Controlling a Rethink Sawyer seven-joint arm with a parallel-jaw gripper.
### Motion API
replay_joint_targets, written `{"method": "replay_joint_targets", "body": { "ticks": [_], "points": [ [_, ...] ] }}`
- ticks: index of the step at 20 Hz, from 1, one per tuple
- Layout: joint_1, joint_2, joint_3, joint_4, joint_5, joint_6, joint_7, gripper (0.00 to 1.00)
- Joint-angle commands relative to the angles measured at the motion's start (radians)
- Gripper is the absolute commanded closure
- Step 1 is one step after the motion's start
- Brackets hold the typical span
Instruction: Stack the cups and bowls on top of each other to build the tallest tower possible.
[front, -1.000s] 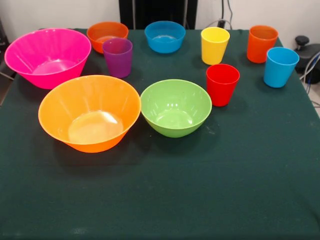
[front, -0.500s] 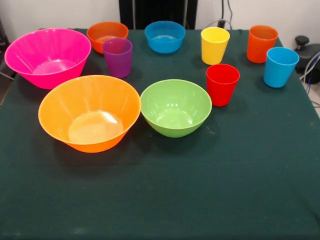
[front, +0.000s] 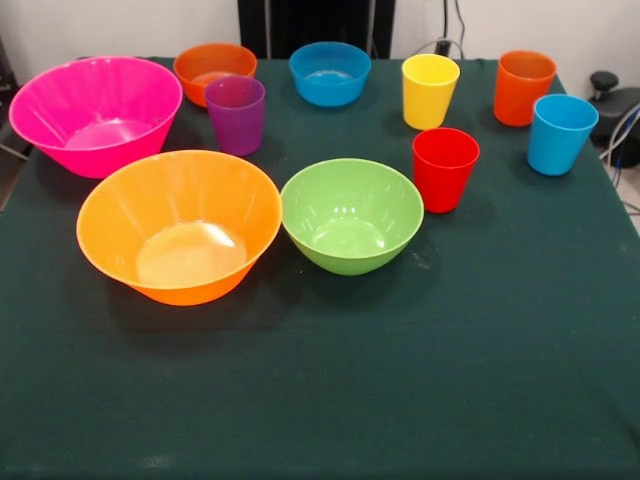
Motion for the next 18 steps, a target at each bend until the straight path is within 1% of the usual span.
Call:
{"method": "replay_joint_targets", "body": {
  "ticks": [1, 3, 5, 10, 12, 15, 18],
  "points": [
    [-0.029, 0.120, 0.017, 0.125, -0.038, -0.107, 0.122, 0.00],
    [-0.032, 0.117, 0.018, 0.131, -0.033, -0.112, 0.117, 0.00],
    [-0.023, 0.095, 0.007, 0.121, -0.035, -0.076, 0.119, 0.00],
    [-0.006, -0.024, -0.023, 0.066, -0.022, 0.149, 0.100, 0.00],
    [-0.006, -0.069, -0.033, 0.049, -0.018, 0.225, 0.097, 0.00],
    [-0.011, -0.108, -0.038, 0.040, -0.016, 0.279, 0.090, 0.00],
    [-0.020, -0.124, -0.033, 0.029, -0.015, 0.314, 0.082, 0.00]
  ]
}}
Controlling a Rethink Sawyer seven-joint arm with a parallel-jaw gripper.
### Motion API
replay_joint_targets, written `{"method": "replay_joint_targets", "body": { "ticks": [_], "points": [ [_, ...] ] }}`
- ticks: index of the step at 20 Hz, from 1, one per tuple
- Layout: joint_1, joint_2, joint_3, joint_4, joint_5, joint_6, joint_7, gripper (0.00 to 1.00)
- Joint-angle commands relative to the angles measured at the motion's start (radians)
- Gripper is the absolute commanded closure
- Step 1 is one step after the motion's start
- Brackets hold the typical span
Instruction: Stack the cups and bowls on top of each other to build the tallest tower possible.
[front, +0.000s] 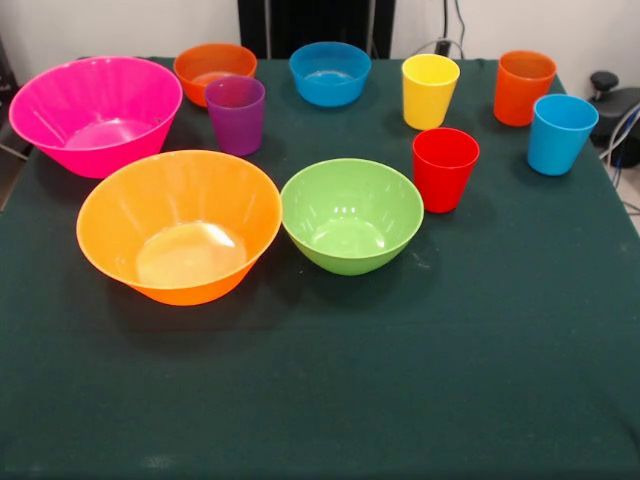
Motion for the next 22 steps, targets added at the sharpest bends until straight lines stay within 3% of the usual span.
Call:
{"method": "replay_joint_targets", "body": {
  "ticks": [1, 15, 18, 22],
  "points": [
    [-0.007, -0.056, -0.016, 0.002, -0.012, 0.199, 0.080, 0.00],
    [-0.027, -0.040, -0.003, 0.022, -0.011, 0.148, 0.061, 0.00],
    [-0.027, 0.001, 0.010, 0.053, -0.011, 0.056, 0.072, 0.00],
    [-0.077, 0.131, 0.058, 0.141, 0.026, -0.219, 0.040, 0.00]
  ]
}}
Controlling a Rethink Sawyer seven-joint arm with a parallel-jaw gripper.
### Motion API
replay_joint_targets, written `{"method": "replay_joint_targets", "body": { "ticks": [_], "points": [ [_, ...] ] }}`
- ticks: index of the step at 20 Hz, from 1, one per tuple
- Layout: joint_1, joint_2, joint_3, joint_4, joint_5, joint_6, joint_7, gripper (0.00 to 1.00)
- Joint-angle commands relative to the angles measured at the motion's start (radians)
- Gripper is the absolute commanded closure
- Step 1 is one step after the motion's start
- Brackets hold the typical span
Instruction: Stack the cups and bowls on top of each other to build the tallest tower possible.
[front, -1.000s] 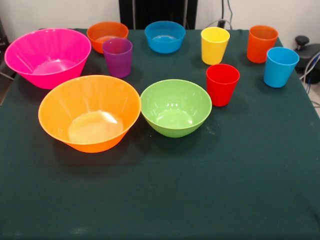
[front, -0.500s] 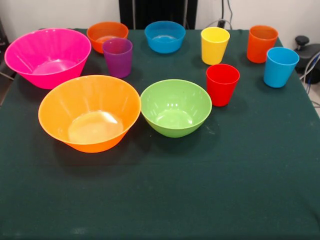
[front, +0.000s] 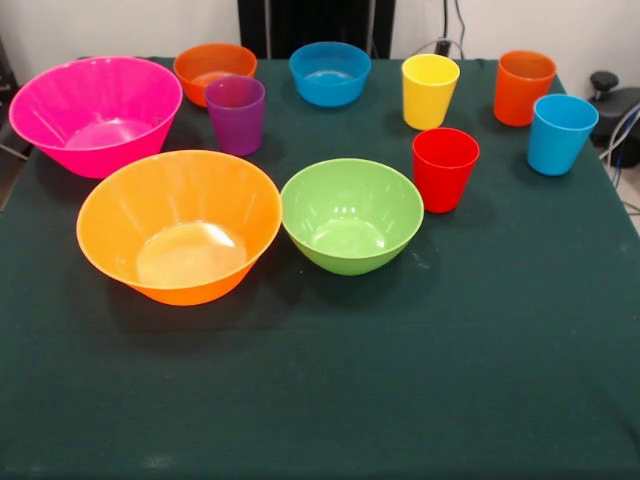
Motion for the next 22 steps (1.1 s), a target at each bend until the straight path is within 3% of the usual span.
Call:
{"method": "replay_joint_targets", "body": {
  "ticks": [1, 5, 10, 14, 22],
  "points": [
    [-0.077, 0.206, 0.084, 0.162, 0.025, -0.334, 0.028, 0.00],
    [-0.143, 0.232, 0.126, 0.207, 0.046, -0.389, -0.034, 0.00],
    [-0.164, 0.140, 0.110, 0.278, 0.021, -0.381, -0.026, 0.00],
    [-0.182, 0.126, 0.114, 0.313, -0.001, -0.409, -0.023, 0.00],
    [-0.222, 0.232, 0.162, 0.377, -0.049, -0.616, 0.046, 0.00]
  ]
}}
